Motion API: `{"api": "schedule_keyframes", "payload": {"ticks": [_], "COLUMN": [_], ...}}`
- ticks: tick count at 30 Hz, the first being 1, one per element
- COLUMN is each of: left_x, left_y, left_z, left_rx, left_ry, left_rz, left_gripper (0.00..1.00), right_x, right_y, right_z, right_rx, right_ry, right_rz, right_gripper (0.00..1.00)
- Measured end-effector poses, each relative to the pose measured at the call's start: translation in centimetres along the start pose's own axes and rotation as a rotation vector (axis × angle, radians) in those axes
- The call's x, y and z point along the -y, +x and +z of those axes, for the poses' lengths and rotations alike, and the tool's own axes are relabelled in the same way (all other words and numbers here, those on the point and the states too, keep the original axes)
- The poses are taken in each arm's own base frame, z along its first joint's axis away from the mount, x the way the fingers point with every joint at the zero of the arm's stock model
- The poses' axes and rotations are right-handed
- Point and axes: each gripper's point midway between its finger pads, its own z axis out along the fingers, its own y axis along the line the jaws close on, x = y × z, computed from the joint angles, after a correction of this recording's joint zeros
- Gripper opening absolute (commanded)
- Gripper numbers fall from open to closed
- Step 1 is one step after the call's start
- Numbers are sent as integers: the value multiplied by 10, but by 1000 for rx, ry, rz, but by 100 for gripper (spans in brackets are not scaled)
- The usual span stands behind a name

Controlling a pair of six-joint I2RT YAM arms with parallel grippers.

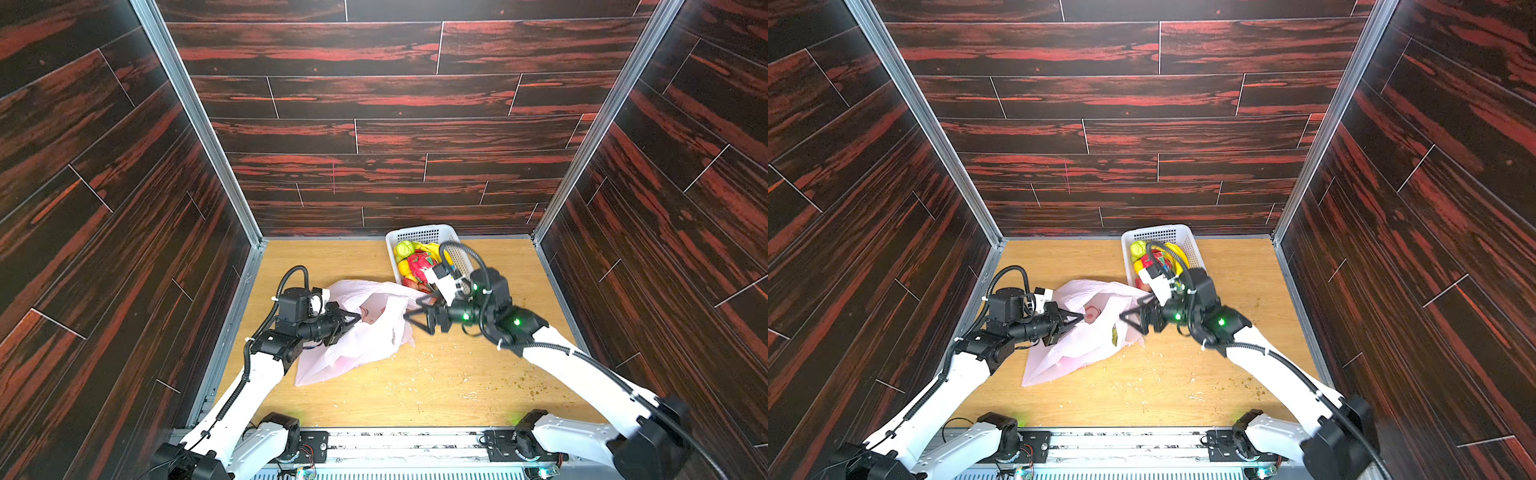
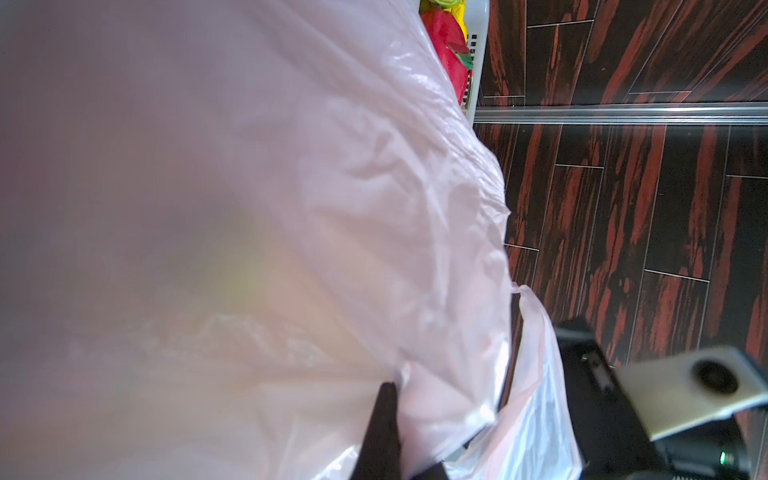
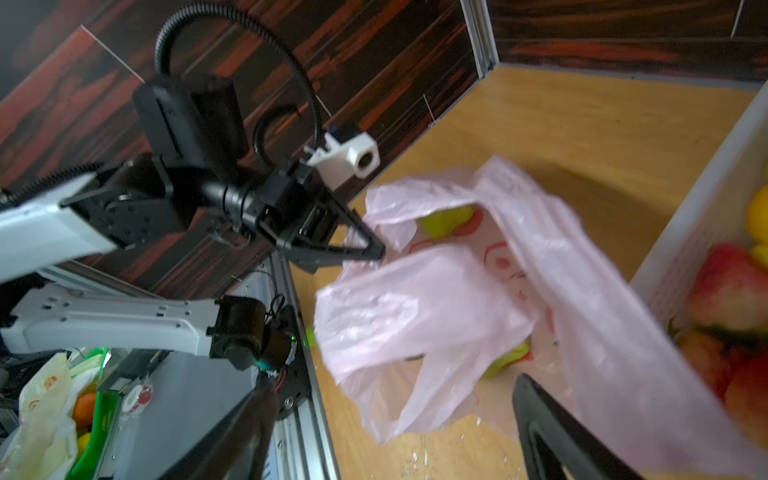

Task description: Place the fake fruits into the plastic bag and tie a complex knot

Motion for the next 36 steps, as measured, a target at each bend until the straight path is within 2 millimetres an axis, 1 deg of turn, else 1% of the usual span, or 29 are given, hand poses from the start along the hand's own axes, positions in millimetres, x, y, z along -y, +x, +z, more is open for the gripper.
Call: {"api": "schedule_keyframes", "payload": {"ticks": [5, 6, 7, 9, 11, 14, 18, 23, 26, 28, 30, 32, 36], "left_x": [0, 0, 1, 2, 3, 3, 3, 3, 3, 3, 3, 2, 1], "left_y": [0, 0, 0, -1, -1, -1, -1, -1, -1, -2, -2, -2, -3], "left_z": [0, 0, 0, 0, -1, -1, -1, -1, -1, 0, 0, 0, 1], "left_rx": [0, 0, 1, 2, 3, 4, 4, 4, 5, 6, 7, 7, 8], "left_ry": [1, 1, 1, 3, 6, 6, 6, 6, 6, 4, 3, 2, -3], "left_rz": [0, 0, 1, 3, 5, 6, 5, 3, 2, 2, 1, 1, -3], "left_gripper": [0, 0, 0, 0, 0, 0, 0, 0, 0, 0, 0, 0, 0], "right_x": [3, 3, 3, 4, 7, 11, 11, -3, -12, -20, -30, -45, -73], "right_y": [-26, -30, -34, -39, -39, -32, -14, 6, 27, 42, 51, 57, 68], "right_z": [16, 20, 25, 33, 40, 50, 60, 62, 54, 43, 33, 26, 18], "right_rx": [-7, -12, -19, -35, -56, -94, -161, -223, -251, -262, -261, -258, -257], "right_ry": [-52, -64, -78, -103, -117, -139, -179, -237, -254, -258, -267, -288, -332], "right_rz": [-48, -56, -62, -69, -72, -72, -50, -41, -23, -3, 2, -9, -38], "right_gripper": [90, 94, 94, 94, 94, 95, 94, 92, 91, 91, 90, 90, 90]}}
